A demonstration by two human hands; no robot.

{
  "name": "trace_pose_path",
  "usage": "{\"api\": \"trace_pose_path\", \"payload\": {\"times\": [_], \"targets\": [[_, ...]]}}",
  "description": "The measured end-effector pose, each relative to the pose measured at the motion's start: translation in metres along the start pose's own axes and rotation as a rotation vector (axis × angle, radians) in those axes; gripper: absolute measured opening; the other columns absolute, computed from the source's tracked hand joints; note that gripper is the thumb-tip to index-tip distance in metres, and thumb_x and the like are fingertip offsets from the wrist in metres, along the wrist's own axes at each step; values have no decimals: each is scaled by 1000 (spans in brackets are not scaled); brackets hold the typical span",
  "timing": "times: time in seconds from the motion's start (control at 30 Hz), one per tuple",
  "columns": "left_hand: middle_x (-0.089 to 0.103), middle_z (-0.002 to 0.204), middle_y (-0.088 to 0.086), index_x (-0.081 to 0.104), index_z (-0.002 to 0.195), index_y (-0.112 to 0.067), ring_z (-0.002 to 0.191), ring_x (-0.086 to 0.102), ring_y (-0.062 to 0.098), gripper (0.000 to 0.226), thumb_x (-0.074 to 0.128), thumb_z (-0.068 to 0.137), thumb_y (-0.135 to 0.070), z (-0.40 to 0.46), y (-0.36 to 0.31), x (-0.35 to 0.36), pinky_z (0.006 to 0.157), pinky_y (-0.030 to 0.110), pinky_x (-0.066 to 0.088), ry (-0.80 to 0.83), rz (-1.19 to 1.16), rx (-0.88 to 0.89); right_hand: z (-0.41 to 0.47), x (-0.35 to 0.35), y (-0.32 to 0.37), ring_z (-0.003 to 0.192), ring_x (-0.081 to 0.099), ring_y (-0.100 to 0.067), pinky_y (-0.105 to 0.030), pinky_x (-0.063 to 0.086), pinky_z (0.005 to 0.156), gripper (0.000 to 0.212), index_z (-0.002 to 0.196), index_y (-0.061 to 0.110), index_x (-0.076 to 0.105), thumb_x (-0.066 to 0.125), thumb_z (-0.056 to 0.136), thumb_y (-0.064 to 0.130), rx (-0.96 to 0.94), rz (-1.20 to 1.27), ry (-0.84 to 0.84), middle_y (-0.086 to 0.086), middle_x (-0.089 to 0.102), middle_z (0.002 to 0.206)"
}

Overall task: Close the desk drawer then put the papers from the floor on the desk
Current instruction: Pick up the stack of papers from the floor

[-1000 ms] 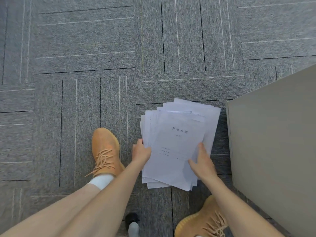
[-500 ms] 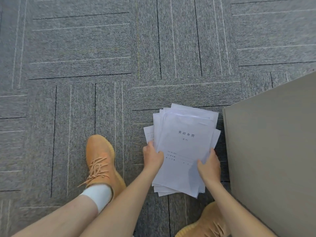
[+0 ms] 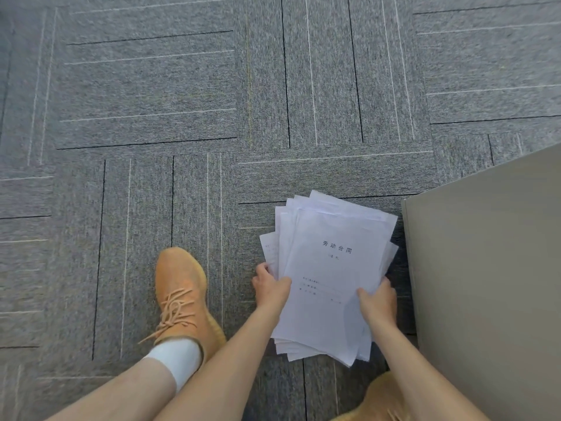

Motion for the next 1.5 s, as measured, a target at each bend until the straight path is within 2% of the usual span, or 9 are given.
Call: {"api": "trace_pose_path", "payload": {"times": [0.17, 0.37, 0.5, 0.63, 0.87, 1.13, 1.23, 1.4, 1.5], "targets": [[52, 127, 9, 31, 138, -30, 108, 54, 29, 72, 62, 74, -21, -1, 6, 2, 88, 38, 49, 15, -148, -77, -4, 3, 4, 106, 56, -42, -40, 45, 86, 45, 128, 3, 49, 61, 85, 12, -7, -90, 40, -24, 47, 124], [61, 113, 11, 49, 102, -17, 98, 61, 29, 27, 62, 78, -11, 1, 5, 2, 79, 37, 53, 46, -91, -34, -13, 19, 6, 104, 60, -37, -47, 49, 92, 45, 122, 10, 48, 64, 81, 22, 31, -70, 126, -15, 64, 114], [59, 107, 12, 44, 106, -10, 97, 61, 30, 31, 62, 81, -9, 5, 15, -2, 80, 39, 53, 85, -154, -111, -15, 18, 10, 108, 56, -39, -50, 47, 97, 42, 115, 10, 57, 65, 79, 29, 30, -195, 76, -17, 59, 117], [59, 103, 9, 43, 111, -9, 94, 61, 27, 37, 61, 80, -2, 9, 17, -5, 71, 36, 52, 107, -151, -95, -16, 15, 12, 113, 48, -40, -43, 45, 92, 35, 110, 1, 57, 66, 82, 20, -25, -218, 4, -25, 48, 123], [72, 106, 17, 63, 113, -3, 96, 70, 36, 33, 59, 81, 7, 13, 24, -3, 88, 56, 55, 265, -279, -99, -14, 10, 14, 82, 51, -30, -35, 42, 69, 21, 105, 3, 51, 59, 89, 15, -52, -137, -4, -18, 50, 111], [66, 118, 0, 52, 126, -30, 110, 64, 23, 48, 51, 90, 2, 2, 3, -5, 96, 47, 53, 387, -147, 129, -13, 23, 10, 92, 55, -30, -36, 46, 79, 14, 107, 8, 50, 47, 94, 6, -16, -52, 128, -10, 59, 105], [64, 124, 2, 50, 133, -25, 115, 61, 23, 53, 48, 90, 5, 2, -4, -9, 101, 48, 49, 374, -131, 186, -14, 25, 12, 95, 57, -32, -41, 51, 84, 17, 107, 7, 53, 51, 90, 9, -19, -76, 135, -13, 60, 108], [68, 120, 3, 52, 133, -24, 108, 66, 24, 54, 49, 88, 6, 1, -7, -18, 91, 42, 55, 386, -168, 171, -20, 19, 19, 97, 54, -33, -35, 44, 70, 25, 110, 8, 52, 52, 85, 9, 20, 28, 138, -13, 51, 110], [71, 111, 1, 57, 123, -29, 100, 70, 23, 52, 48, 88, 9, -10, -12, -27, 80, 38, 58, 415, -239, 124, -27, 15, 32, 100, 56, -28, -37, 46, 81, 27, 112, 12, 51, 51, 85, 7, 52, 187, 181, -8, 59, 111]]}}
Point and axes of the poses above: each hand's wrist, its own z-axis towards the middle knuckle, its own x-axis out of the palm, y = z × x, the point moved 9 cm from there along z, towards the middle knuckle
